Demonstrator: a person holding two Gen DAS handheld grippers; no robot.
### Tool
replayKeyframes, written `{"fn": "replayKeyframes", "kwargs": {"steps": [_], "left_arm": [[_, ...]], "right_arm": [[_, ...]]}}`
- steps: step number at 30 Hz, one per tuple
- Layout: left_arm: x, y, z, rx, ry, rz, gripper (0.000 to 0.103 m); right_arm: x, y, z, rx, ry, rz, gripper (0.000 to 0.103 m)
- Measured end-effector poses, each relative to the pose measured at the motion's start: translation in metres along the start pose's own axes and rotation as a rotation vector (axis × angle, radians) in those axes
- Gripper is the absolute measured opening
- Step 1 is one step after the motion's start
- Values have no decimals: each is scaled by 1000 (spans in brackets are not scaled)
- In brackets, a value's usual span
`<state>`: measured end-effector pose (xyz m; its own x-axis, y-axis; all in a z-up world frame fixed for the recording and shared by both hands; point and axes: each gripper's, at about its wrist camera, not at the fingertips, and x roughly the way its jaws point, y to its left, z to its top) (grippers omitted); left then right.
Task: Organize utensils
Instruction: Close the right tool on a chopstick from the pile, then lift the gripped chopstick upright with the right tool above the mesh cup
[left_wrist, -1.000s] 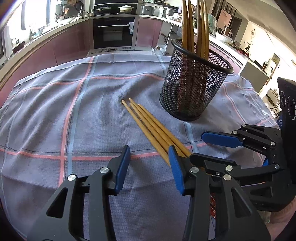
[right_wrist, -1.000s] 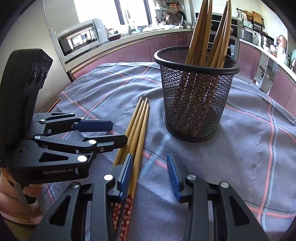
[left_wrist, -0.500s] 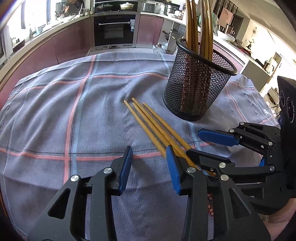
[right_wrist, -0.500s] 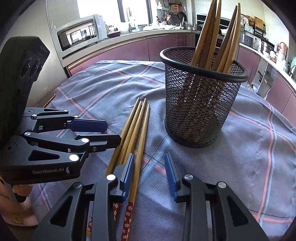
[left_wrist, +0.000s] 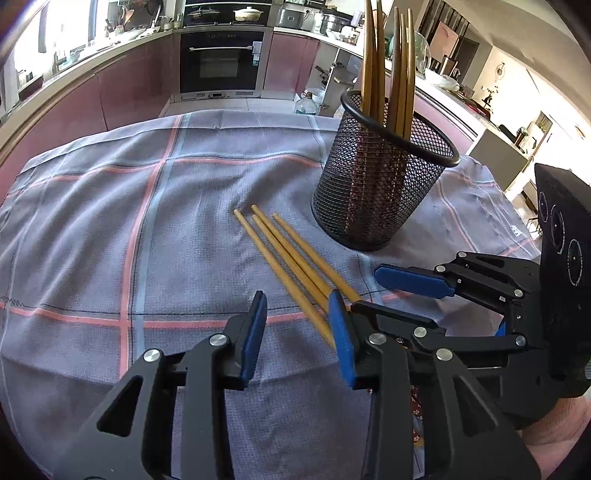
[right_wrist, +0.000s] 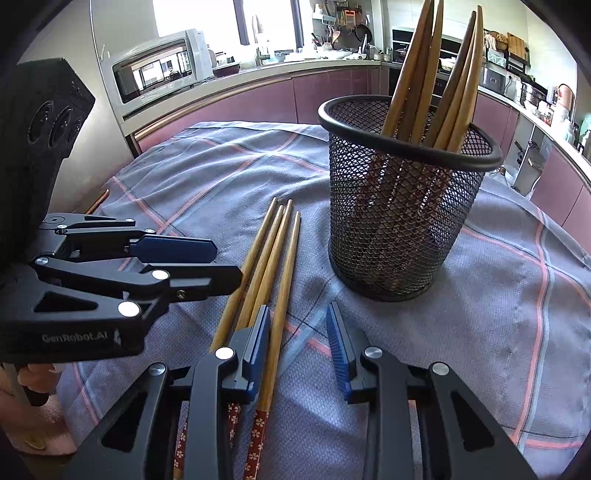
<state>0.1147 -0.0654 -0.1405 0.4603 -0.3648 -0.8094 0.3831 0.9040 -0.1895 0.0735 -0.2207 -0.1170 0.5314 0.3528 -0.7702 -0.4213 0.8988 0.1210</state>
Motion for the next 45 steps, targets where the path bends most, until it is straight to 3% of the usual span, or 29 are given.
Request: {"fn": "replayKeyframes", "kwargs": {"steps": [12, 17, 21, 26, 29, 35, 37, 38, 45], "left_arm": [[6, 12, -3, -2, 41, 9, 18], [6, 13, -1, -4, 43, 16, 17], [5, 15, -1, -32, 35, 24, 14], [0, 17, -4, -50, 24, 43, 9], [-5, 20, -5, -61, 11, 41, 1], [-8, 22, -7, -66, 13, 45, 1], [-6, 23, -6, -71, 19, 34, 11], [-5, 24, -5, -74, 19, 32, 21], [5, 18, 4, -43, 24, 63, 26]], "right_arm": [[3, 2, 5, -19, 4, -8, 28], [8, 6, 10, -44, 7, -18, 21], [9, 5, 11, -29, 7, -3, 7], [5, 2, 9, -5, 3, 13, 5], [-1, -1, 8, 12, -11, 29, 5], [-19, -7, 7, 21, -44, 63, 5], [-21, -9, 7, 23, -46, 61, 5], [-22, -9, 7, 24, -45, 61, 5], [-18, -8, 6, 27, -38, 58, 5]]}}
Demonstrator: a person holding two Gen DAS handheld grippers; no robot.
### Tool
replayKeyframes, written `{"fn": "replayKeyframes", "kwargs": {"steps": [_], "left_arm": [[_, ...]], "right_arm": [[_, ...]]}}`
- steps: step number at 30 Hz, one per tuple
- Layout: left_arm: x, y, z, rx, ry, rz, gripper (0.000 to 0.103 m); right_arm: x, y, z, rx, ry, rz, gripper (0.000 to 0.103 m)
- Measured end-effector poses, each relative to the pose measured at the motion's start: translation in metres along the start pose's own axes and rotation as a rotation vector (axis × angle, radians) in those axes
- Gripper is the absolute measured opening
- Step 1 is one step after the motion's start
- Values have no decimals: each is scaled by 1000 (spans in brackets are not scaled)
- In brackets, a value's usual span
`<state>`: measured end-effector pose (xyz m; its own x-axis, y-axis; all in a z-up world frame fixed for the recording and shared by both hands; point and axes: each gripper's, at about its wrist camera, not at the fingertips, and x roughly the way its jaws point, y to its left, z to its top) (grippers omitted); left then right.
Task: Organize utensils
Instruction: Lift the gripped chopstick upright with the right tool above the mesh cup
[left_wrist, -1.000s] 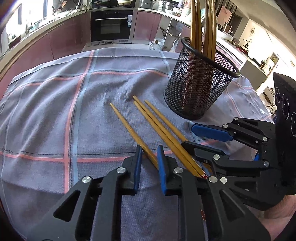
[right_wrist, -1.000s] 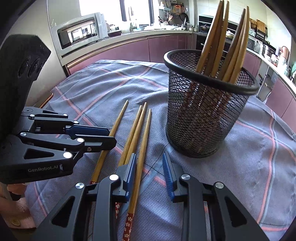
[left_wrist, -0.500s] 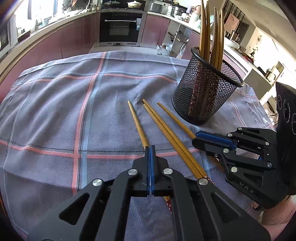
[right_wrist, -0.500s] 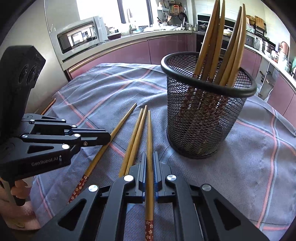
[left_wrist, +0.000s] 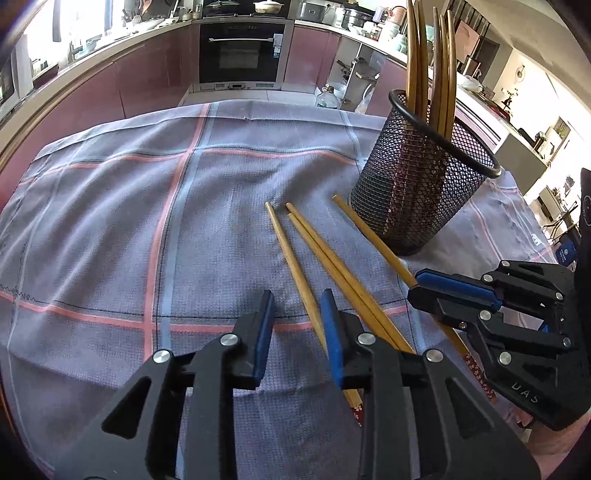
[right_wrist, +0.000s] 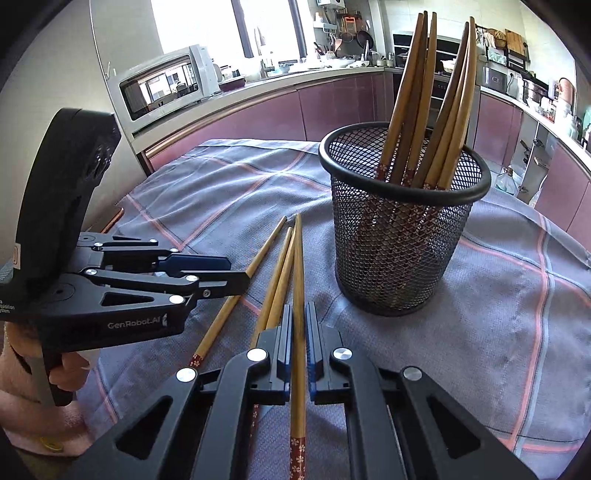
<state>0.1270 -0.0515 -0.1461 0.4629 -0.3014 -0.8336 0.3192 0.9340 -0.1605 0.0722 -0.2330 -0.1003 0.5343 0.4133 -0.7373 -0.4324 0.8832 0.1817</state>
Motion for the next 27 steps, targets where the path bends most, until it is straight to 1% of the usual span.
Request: {"fn": "replayKeyframes", "kwargs": {"steps": [2, 4, 6, 7, 9, 12, 19, 27], "left_arm": [[4, -3, 2, 22, 7, 24, 25], [5, -5, 3, 33, 7, 40, 22], [6, -7, 4, 46, 8, 61, 16], [7, -7, 4, 48, 8, 66, 16], [6, -6, 4, 37, 6, 68, 11], [4, -4, 2, 13, 1, 60, 7], [-9, -2, -5, -7, -25, 28, 7], [-50, -5, -1, -3, -101, -37, 7]], "right_arm": [[0, -1, 0, 3, -1, -1, 5], [0, -1, 1, 5, -3, 0, 5], [0, -1, 1, 4, -4, -1, 5], [0, -1, 1, 3, -6, -1, 5], [-1, 0, 1, 3, -12, 3, 5], [-6, 1, 1, -4, -26, 11, 5], [-22, 4, 4, -14, -71, 25, 5], [-45, 5, 12, -7, -141, 50, 5]]}}
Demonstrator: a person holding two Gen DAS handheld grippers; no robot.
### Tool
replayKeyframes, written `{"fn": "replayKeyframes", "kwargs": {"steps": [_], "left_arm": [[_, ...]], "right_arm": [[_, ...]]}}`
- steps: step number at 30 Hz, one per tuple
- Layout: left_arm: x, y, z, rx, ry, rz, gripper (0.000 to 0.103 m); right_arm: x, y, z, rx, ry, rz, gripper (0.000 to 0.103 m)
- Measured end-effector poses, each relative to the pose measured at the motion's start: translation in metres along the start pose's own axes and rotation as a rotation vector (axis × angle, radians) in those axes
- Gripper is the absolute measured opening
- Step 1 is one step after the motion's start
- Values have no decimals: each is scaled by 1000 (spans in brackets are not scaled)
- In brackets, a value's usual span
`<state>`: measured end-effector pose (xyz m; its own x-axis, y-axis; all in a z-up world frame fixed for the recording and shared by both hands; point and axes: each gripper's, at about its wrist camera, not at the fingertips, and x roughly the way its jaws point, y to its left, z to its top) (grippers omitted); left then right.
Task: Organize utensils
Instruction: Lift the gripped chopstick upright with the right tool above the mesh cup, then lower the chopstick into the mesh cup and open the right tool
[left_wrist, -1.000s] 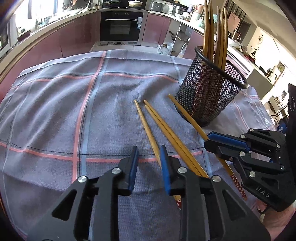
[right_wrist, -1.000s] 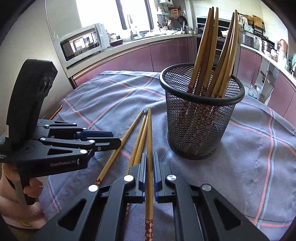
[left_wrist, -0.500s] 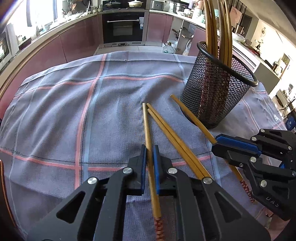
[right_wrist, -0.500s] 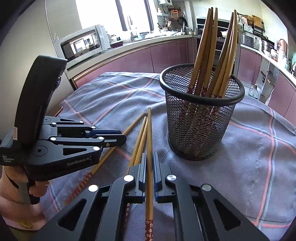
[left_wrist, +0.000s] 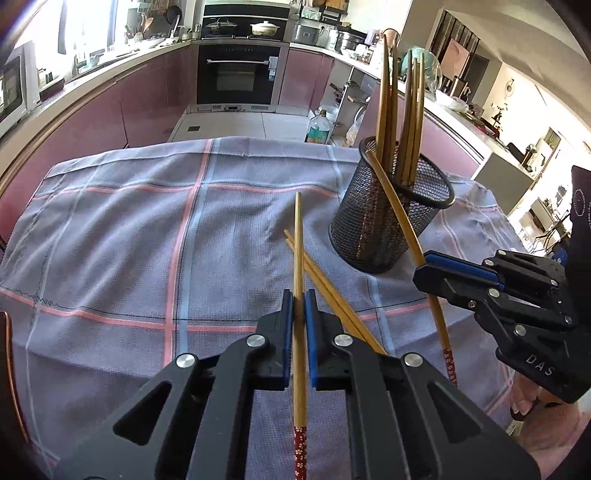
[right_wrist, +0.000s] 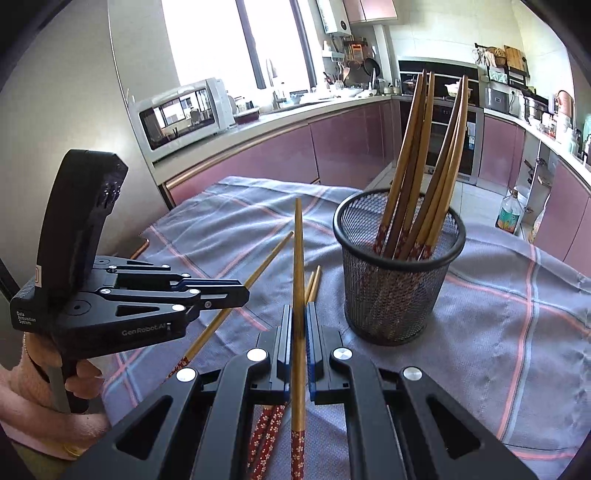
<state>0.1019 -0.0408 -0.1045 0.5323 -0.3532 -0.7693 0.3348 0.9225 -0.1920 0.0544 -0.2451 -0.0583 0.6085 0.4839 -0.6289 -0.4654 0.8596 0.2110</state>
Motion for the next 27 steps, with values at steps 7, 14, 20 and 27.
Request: {"fn": "replayKeyframes", "kwargs": {"steps": [7, 14, 20, 27], "left_arm": [[-34, -14, 7, 28, -69, -53, 7], [-60, -25, 13, 50, -128, -88, 7], [-76, -35, 21, 65, -170, -119, 7], [-94, -39, 38, 63, -227, -148, 7]], "right_arm": [[-18, -5, 9, 19, -54, 1, 5], [-36, -9, 20, 26, -110, -8, 5], [-51, -15, 28, 28, -159, -19, 5], [-64, -22, 45, 17, -209, -34, 5]]}}
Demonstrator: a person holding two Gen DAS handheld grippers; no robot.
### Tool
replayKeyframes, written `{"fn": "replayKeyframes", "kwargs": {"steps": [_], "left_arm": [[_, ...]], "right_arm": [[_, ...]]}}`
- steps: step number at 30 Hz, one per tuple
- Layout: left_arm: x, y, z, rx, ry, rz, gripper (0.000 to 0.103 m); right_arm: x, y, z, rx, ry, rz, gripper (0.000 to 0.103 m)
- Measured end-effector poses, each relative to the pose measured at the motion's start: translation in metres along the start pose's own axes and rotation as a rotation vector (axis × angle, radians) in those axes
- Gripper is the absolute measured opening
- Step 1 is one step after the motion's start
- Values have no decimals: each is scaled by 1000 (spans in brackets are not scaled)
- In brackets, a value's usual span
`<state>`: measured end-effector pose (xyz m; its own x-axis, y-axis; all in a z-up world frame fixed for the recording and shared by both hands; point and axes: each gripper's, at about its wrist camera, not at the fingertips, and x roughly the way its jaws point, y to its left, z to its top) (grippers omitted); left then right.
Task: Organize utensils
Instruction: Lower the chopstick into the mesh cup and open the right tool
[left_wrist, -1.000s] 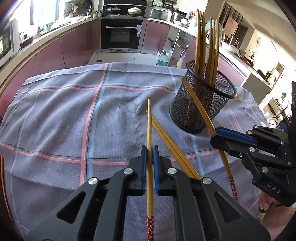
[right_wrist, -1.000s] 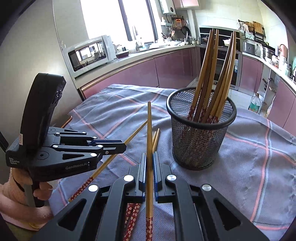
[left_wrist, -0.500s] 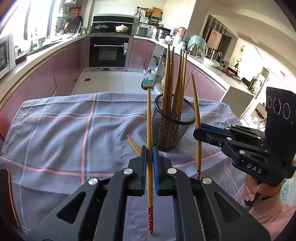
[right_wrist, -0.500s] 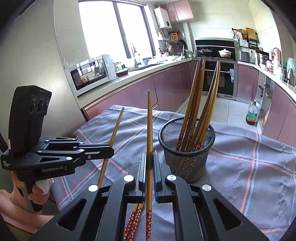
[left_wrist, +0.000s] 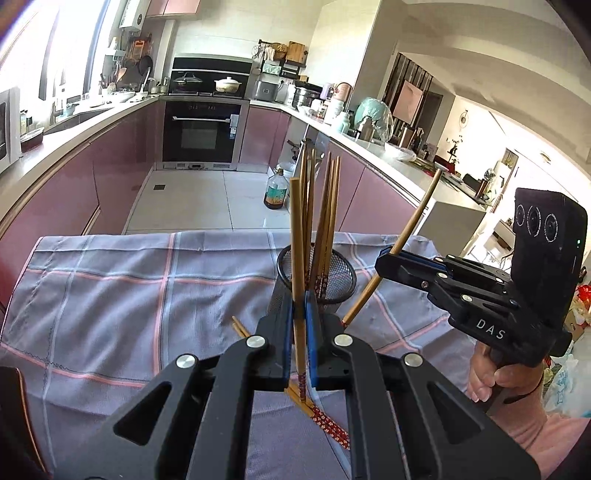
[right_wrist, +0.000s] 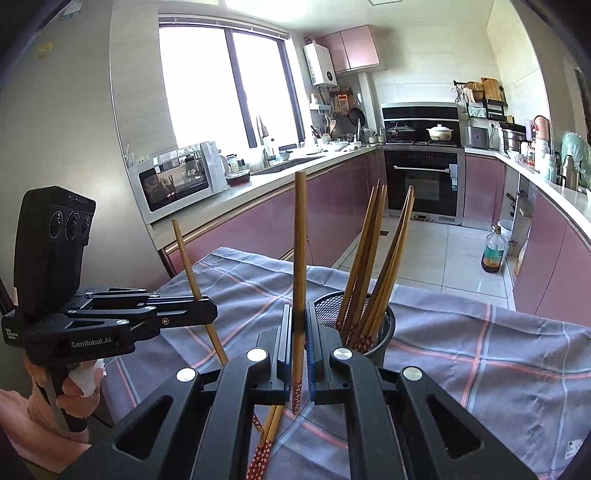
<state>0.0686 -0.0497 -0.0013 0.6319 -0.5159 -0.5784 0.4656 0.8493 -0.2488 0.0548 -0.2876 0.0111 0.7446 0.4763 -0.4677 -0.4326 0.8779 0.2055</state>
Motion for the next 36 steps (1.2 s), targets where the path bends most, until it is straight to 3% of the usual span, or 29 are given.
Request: {"fn": "replayKeyframes", "kwargs": {"steps": [22, 29, 36], "left_arm": [[-40, -35, 88, 64, -174, -44, 7], [-16, -43, 103, 79, -140, -2, 7], [22, -45, 101, 88, -42, 20, 7]], "right_arm": [[-23, -19, 52, -11, -144, -41, 5], [-9, -22, 54, -14, -139, -70, 5], [17, -31, 44, 11, -72, -73, 5]]}}
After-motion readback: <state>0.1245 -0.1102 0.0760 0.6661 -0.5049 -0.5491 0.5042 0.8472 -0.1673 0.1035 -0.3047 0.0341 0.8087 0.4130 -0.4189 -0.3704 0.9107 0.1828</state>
